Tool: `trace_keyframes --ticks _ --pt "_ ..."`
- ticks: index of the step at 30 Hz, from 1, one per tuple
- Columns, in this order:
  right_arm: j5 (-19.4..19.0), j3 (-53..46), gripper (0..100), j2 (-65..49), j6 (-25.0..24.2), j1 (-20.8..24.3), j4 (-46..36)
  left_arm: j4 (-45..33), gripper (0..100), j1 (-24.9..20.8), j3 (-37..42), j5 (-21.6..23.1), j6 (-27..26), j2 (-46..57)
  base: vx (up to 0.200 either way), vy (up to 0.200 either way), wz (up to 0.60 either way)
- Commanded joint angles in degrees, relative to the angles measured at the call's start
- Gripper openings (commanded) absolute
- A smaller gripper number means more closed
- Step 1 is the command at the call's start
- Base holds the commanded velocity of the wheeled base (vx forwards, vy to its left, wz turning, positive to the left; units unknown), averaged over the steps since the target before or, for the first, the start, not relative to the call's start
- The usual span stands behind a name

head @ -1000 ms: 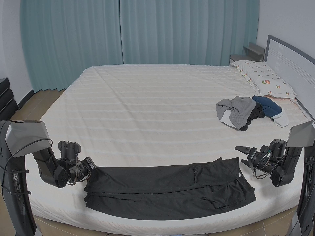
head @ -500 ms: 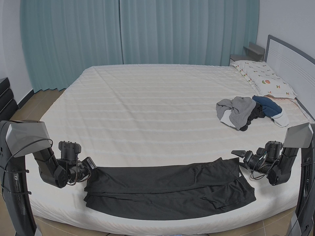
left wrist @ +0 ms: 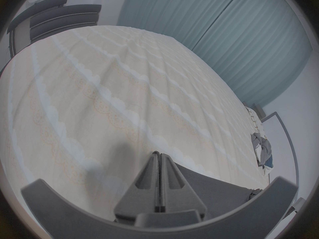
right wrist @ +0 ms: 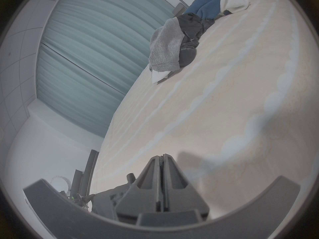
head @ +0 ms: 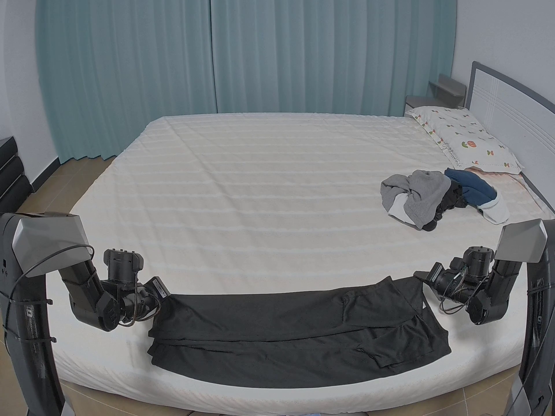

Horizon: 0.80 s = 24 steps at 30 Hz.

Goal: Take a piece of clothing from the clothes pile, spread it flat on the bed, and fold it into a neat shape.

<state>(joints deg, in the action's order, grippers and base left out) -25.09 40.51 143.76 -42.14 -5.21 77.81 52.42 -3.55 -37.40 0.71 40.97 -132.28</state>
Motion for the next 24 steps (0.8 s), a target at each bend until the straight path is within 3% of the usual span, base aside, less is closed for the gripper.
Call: trace_keyframes --ticks 1,16,17,18,24 --pt "0.7 0.7 0 0.2 -0.2 -0.5 0.4 0.1 0 0.3 -0.1 0.0 0.2 -0.2 0.000 0.000 0.00" --pt "3.3 5.0 0 3.1 -0.2 -0.5 0.5 0.3 0 0.3 -0.4 0.2 1.2 -0.2 0.000 0.000 0.00" --pt "3.3 5.0 100 3.1 -0.2 -0.5 0.5 0.3 0 0.2 -0.4 0.2 1.2 -0.2 0.000 0.000 0.00" --pt "3.2 4.8 100 3.0 -0.2 -0.5 0.6 0.3 100 0.2 -0.4 0.3 1.2 -0.2 0.000 0.000 0.00" --pt "3.0 2.5 100 -0.4 -0.4 -1.4 0.7 0.3 100 0.2 -0.4 0.4 1.5 0.1 0.000 0.000 0.00"
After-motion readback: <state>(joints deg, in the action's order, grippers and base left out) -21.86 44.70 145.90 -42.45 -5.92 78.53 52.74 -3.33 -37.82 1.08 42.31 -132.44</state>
